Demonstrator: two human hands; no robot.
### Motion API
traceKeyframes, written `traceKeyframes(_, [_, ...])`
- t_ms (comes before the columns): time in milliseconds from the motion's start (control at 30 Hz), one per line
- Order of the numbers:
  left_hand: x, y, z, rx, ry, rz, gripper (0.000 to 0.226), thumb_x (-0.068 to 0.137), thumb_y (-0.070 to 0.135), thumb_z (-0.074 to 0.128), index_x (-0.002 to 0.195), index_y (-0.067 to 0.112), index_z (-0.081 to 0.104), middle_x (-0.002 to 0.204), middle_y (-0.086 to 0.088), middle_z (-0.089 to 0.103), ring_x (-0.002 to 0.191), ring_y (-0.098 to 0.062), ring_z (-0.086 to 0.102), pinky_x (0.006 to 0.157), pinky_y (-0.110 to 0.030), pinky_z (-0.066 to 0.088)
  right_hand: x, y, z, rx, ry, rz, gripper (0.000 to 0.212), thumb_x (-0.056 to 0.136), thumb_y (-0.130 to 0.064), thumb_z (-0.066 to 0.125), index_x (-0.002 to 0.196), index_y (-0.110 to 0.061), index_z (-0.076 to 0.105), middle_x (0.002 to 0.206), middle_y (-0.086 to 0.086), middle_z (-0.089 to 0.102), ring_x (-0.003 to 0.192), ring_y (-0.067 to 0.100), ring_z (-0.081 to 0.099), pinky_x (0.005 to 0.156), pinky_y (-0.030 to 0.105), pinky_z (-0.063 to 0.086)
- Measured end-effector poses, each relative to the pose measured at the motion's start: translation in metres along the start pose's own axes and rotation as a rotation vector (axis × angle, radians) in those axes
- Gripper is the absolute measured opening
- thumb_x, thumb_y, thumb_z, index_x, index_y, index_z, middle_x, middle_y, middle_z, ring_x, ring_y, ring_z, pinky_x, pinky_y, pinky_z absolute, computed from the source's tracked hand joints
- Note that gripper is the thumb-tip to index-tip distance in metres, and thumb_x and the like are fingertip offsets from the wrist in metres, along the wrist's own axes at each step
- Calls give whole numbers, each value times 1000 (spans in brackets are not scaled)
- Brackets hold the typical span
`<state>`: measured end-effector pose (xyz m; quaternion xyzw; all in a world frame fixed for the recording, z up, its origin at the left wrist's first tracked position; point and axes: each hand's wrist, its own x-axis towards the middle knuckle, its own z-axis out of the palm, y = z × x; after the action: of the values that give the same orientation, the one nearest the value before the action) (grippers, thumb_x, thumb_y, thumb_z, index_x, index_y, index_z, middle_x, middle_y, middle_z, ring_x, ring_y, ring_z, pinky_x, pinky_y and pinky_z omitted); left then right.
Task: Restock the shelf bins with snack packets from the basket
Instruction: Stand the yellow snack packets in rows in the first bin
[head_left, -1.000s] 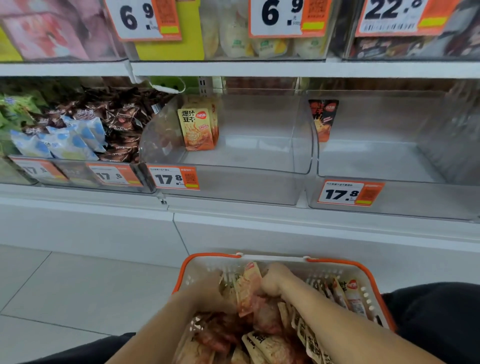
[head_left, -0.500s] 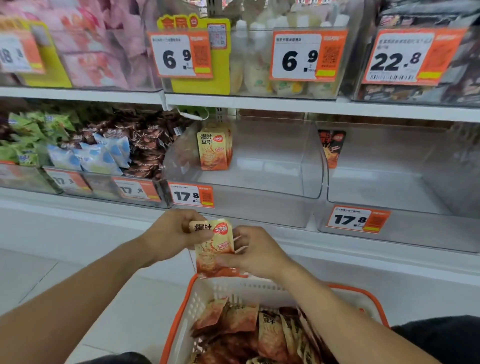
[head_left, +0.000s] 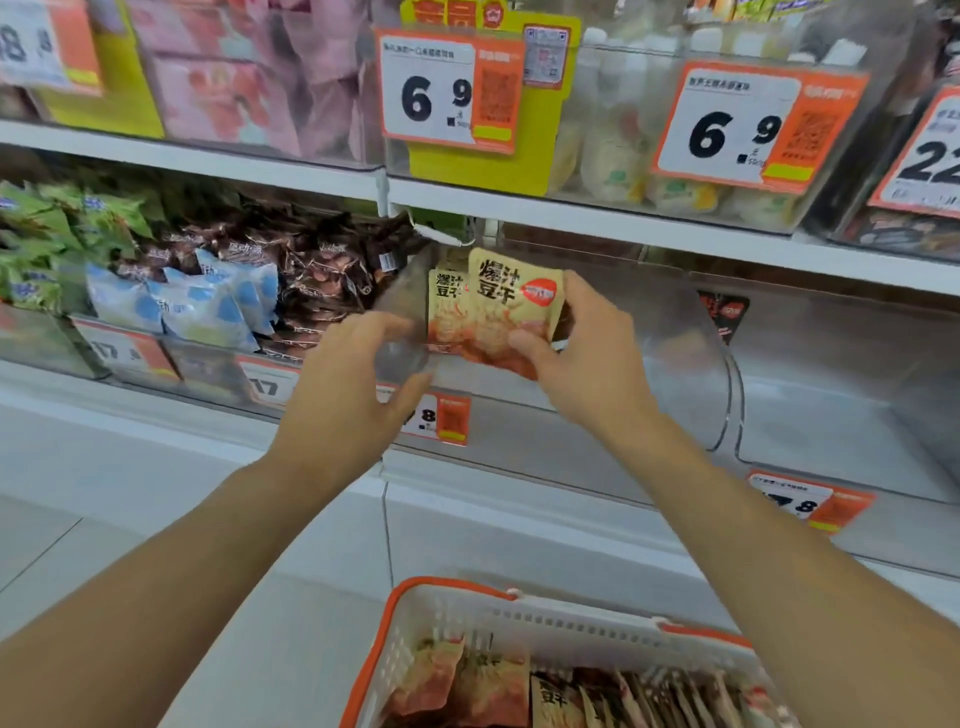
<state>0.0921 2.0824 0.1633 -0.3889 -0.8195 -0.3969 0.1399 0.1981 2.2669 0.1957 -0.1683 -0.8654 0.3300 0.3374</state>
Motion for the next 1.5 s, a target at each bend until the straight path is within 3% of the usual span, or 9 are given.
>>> traceKeyframes(133, [0, -27, 21, 142, -70, 119, 38, 81, 23, 80, 115, 15, 66, 111, -2, 63, 106, -25, 55, 91, -42, 48, 60, 47, 50, 171, -132, 374, 29, 77, 0, 80, 79, -25, 66, 94, 3, 73, 92, 22, 71, 84, 49, 59])
traceKeyframes(400, [7, -40, 34, 81, 2, 145, 20, 74, 25, 86, 89, 18, 75, 86, 6, 66, 94, -19, 55, 72, -41, 54, 116, 70, 117, 5, -118, 551, 30, 70, -11, 88, 97, -12, 77, 98, 7, 75, 91, 21, 71, 83, 41, 60])
traceKeyframes(667, [10, -41, 34, 45, 10, 114, 22, 69, 27, 90, 85, 19, 77, 81, 12, 65, 86, -11, 51, 67, -38, 53, 120, 68, 126, -201, 7, 460, 38, 67, -31, 92, 92, -8, 75, 93, 5, 71, 94, 19, 67, 70, 23, 49])
traceKeyframes(967, [6, -37, 33, 80, 2, 101, 21, 74, 29, 86, 90, 19, 77, 85, 8, 67, 92, -14, 55, 72, -37, 53, 111, 57, 107, -156, -99, 537, 42, 68, -37, 90, 97, -12, 73, 103, 4, 73, 95, 21, 69, 72, 29, 55])
traceKeyframes(1067, [4, -33, 31, 98, 6, 89, 19, 76, 28, 85, 90, 18, 78, 88, 5, 69, 97, -18, 58, 78, -36, 53, 81, 33, 73, -143, -110, 321, 19, 77, -23, 83, 86, -18, 67, 94, -1, 70, 86, 13, 65, 70, 24, 48])
traceKeyframes(1167, [-5, -25, 31, 187, 25, 84, 23, 76, 22, 86, 96, 15, 76, 92, -2, 70, 98, -27, 61, 76, -38, 53, 21, 3, 27, 8, -87, 66, 19, 81, -16, 79, 76, -24, 62, 76, -11, 67, 60, 0, 57, 55, 8, 39])
traceKeyframes(1300, [-29, -16, 35, 306, 58, 205, 27, 78, 11, 79, 102, 9, 67, 101, -8, 63, 93, -31, 56, 76, -43, 51, -63, 15, -2, 149, -275, 28, 20, 81, -10, 76, 76, -25, 63, 69, -11, 64, 53, 4, 53, 55, 11, 39])
traceKeyframes(1367, [-46, -13, 42, 250, 1, 121, 15, 83, 8, 71, 97, 11, 66, 95, -4, 62, 85, -26, 56, 71, -36, 47, -98, 47, 0, 80, -412, 89, 13, 83, -12, 75, 80, -20, 66, 70, -12, 63, 54, 3, 53, 58, 14, 41])
traceKeyframes(1500, [-93, -19, 76, 191, -442, -257, 6, 91, 14, 58, 92, 19, 61, 82, 4, 63, 78, -24, 62, 72, -35, 51, -140, 113, 27, -82, -746, 310, 10, 85, -13, 73, 90, -14, 65, 89, 2, 68, 71, 6, 60, 72, 25, 53])
